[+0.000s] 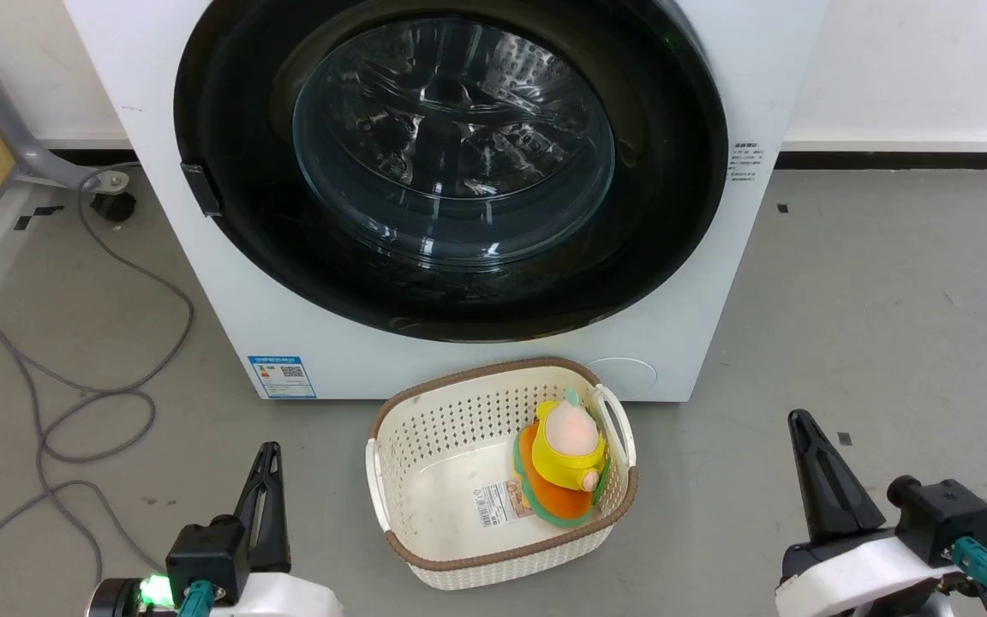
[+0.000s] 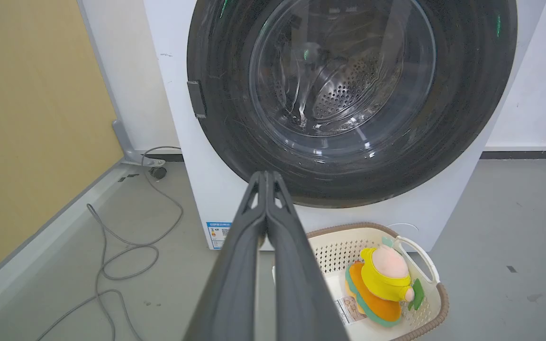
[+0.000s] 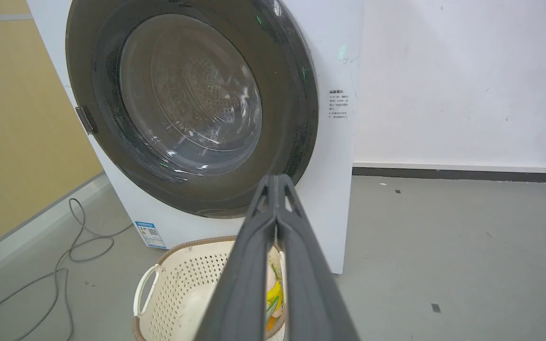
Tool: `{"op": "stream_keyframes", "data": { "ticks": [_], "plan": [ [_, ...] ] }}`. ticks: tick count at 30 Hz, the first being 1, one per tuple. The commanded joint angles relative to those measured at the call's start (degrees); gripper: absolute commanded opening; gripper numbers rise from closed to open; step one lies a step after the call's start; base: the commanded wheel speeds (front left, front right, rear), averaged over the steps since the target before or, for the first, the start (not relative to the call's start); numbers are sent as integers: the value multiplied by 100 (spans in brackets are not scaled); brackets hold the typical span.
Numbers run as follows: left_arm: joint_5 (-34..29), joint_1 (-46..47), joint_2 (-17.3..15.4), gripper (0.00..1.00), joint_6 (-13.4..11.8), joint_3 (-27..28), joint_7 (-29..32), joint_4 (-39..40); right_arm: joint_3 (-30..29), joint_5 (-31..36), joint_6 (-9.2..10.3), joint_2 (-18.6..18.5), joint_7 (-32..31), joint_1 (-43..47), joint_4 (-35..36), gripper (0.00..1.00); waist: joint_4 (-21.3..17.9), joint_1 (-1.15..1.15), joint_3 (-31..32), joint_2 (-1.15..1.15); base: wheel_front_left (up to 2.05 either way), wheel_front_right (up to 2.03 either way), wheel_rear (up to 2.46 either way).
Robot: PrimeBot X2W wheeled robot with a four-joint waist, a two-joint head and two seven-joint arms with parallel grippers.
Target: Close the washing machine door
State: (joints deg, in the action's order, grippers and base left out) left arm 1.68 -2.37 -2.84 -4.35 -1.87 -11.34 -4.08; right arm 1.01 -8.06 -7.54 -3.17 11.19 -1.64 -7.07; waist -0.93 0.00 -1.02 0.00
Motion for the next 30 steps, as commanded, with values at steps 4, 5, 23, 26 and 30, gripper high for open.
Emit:
{"op": "stream_keyframes", "data": {
  "ticks": [4, 5, 23, 26, 30],
  "plan": [
    [-40, 59, -1, 0, 47, 22, 74, 49, -11, 72, 1, 8, -58, 45, 75, 0, 4, 0, 5, 0, 0, 0, 0],
    [-41, 61, -1, 0, 51, 24, 86, 53, -12, 80, 2, 8, -70, 47, 82, 0, 5, 0, 6, 0, 0, 0, 0],
    [-67, 96, -2, 0, 129, 57, 297, 124, -30, 226, 2, 12, -281, 70, 208, 0, 23, 0, 25, 0, 0, 0, 0],
    [-71, 102, -2, 0, 141, 63, 332, 136, -33, 251, 2, 13, -316, 74, 229, 0, 26, 0, 28, 0, 0, 0, 0],
    [-77, 110, -2, 0, 159, 70, 379, 152, -37, 283, 3, 14, -363, 79, 257, 0, 30, 0, 32, 0, 0, 0, 0]
  ]
}}
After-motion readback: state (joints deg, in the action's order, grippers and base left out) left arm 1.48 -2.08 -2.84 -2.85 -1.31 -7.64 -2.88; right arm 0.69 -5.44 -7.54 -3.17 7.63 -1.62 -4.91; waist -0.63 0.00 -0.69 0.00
